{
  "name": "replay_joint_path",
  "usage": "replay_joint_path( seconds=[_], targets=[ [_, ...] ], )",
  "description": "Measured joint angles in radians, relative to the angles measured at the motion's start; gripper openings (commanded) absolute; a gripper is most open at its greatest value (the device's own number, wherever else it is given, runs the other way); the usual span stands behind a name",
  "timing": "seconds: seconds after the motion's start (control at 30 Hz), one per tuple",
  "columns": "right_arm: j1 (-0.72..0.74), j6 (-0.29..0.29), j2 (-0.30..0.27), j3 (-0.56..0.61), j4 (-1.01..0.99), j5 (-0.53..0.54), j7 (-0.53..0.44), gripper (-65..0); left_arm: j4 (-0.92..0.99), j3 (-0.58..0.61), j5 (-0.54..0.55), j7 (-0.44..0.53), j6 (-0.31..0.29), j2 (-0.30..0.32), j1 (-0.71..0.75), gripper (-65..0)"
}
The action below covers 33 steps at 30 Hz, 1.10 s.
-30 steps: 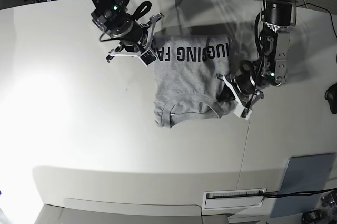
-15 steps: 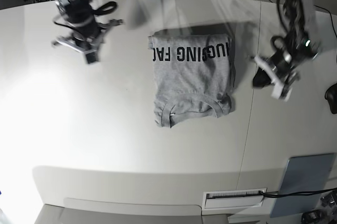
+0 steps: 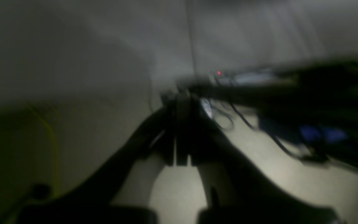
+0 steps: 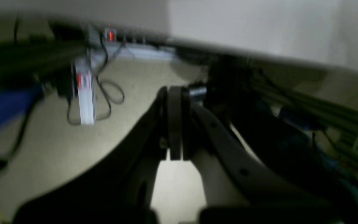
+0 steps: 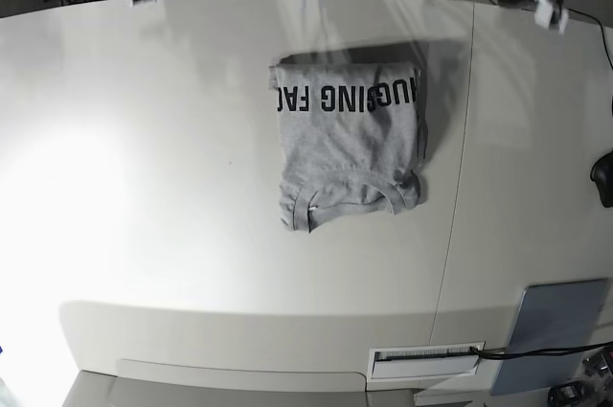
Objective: Fold the T-shirt properly
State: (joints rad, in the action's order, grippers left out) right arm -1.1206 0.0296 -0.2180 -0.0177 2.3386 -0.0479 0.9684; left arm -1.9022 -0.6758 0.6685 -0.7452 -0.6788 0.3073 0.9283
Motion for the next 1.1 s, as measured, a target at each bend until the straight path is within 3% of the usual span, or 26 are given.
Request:
replay_joint_path(
  seconds=[0.17,0.33,0.43,0.53,0.6,0.7,0.73,0.8,0.87,0.93,1.1],
  targets=[
    [-0.029,-0.004,0.0,0.0,-0.161,-0.003,0.003,-65.0,0.189,0.014,0.0,-0.001,-0.009,-0.043,0.05,-65.0],
    [0.09,-0.01,0.0,0.0,-0.505,-0.027,-0.104,-65.0,0.512,0.08,-0.013,0.029,-0.009,-0.042,-0.049,-65.0],
    [0.195,-0.013,0.0,-0.001,-0.759,-0.045,-0.185,-65.0,0.728,0.148,-0.18,0.175,-0.01,-0.04,-0.136,-65.0],
    [0.304,-0.065,0.001,-0.001,-1.024,-0.048,-0.29,-65.0,0.936,0.225,-0.314,0.354,-0.008,-0.043,-0.203,-53.8],
    [0.388,-0.109,0.002,-0.001,-1.2,-0.046,-0.411,-65.0,1.054,0.28,-0.341,0.473,-0.008,-0.047,-0.247,-46.6],
    [0.517,-0.164,0.005,0.0,-1.469,-0.026,-0.616,-65.0,1.189,0.357,-0.393,0.595,-0.006,-0.065,-0.335,-45.4],
    [0.558,-0.179,0.005,0.0,-1.555,-0.021,-0.689,-65.0,1.221,0.382,-0.423,0.594,0.015,-0.076,-0.37,-45.4],
    [0.639,-0.237,0.002,-0.002,-1.724,0.0,-0.83,-65.0,1.285,0.428,-0.476,0.593,0.159,-0.115,-0.442,-45.4],
    [0.717,-0.304,0.003,-0.002,-1.869,0.018,-0.94,-65.0,1.34,0.468,-0.519,0.603,0.237,-0.153,-0.509,-45.4],
    [0.794,-0.337,0.007,-0.001,-1.987,0.029,-0.968,-65.0,1.392,0.494,-0.53,0.624,0.266,-0.18,-0.566,-45.4],
    [0.912,-0.333,0.006,-0.001,-2.099,0.031,-0.951,-65.0,1.521,0.509,-0.56,0.638,0.276,-0.215,-0.677,-45.4]
  ],
)
